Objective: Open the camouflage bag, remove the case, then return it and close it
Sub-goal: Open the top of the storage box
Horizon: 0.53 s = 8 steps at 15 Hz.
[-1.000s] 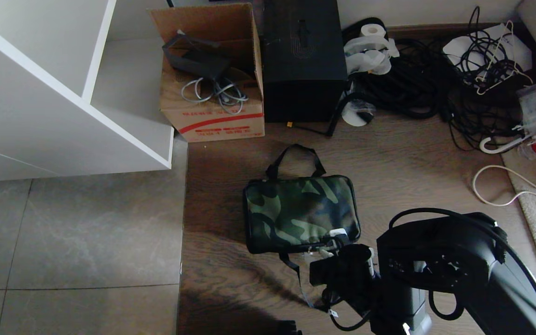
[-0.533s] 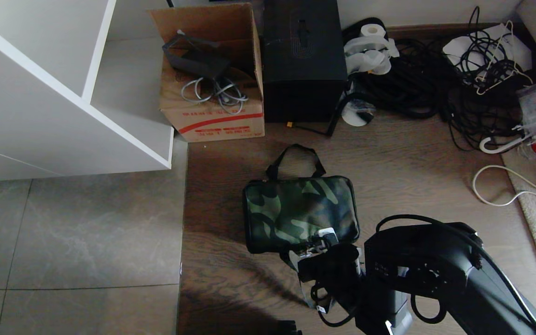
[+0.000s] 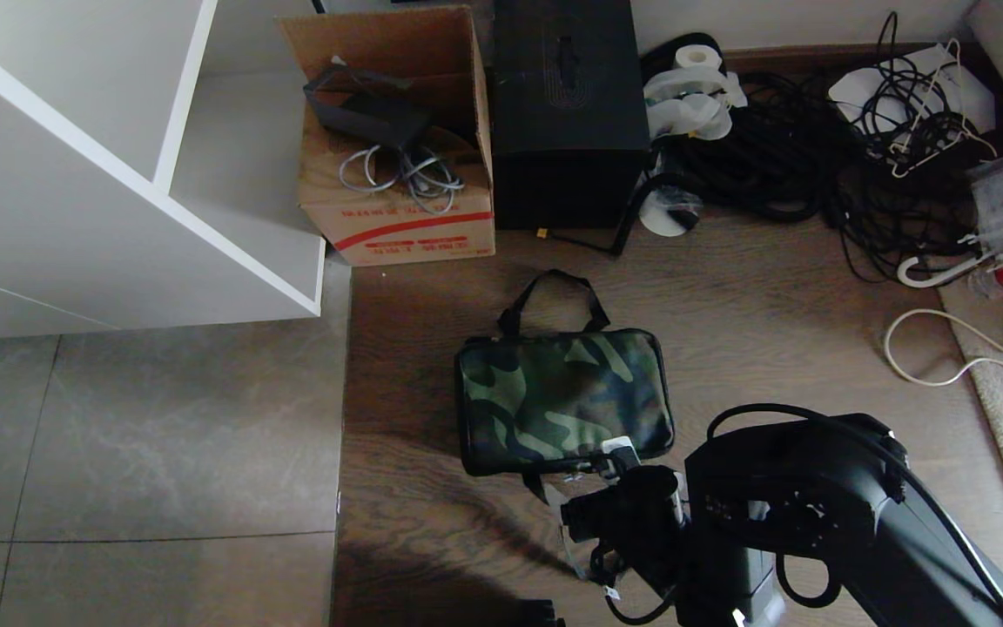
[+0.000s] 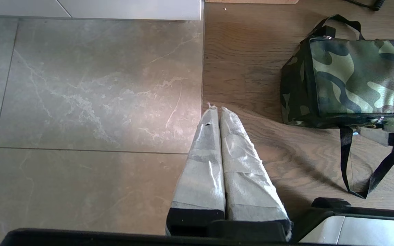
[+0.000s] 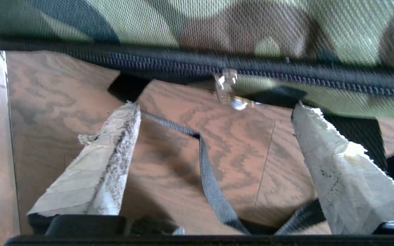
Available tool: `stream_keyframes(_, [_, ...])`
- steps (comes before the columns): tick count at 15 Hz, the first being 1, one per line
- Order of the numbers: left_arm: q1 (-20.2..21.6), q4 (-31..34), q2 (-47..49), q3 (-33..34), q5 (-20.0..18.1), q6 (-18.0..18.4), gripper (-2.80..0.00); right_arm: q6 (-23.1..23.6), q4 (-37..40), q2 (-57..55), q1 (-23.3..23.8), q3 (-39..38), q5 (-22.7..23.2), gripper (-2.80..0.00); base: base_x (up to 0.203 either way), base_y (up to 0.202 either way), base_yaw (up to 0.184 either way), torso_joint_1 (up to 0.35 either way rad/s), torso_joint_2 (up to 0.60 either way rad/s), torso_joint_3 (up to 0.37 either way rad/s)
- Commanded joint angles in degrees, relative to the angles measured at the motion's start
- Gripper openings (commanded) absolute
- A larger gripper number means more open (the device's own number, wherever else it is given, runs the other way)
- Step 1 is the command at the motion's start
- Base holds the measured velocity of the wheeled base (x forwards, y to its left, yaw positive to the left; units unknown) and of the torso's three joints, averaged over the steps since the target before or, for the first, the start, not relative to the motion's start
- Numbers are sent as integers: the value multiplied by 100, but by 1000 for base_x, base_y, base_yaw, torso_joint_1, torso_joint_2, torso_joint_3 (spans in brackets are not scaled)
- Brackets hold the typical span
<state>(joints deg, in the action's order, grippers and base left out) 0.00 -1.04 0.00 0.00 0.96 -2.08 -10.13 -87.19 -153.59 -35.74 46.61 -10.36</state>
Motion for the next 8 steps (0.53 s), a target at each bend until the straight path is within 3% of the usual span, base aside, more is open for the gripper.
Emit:
stream_keyframes(1, [0, -2, 0, 53, 0, -2, -280, -6, -35, -4, -3, 18, -16, 0, 0, 0, 0, 0, 0, 0])
stream_keyframes(8, [0, -2, 0, 53, 0, -2, -280, -6, -48, -261, -3, 595, -89, 0, 0, 0, 0, 0, 0, 0])
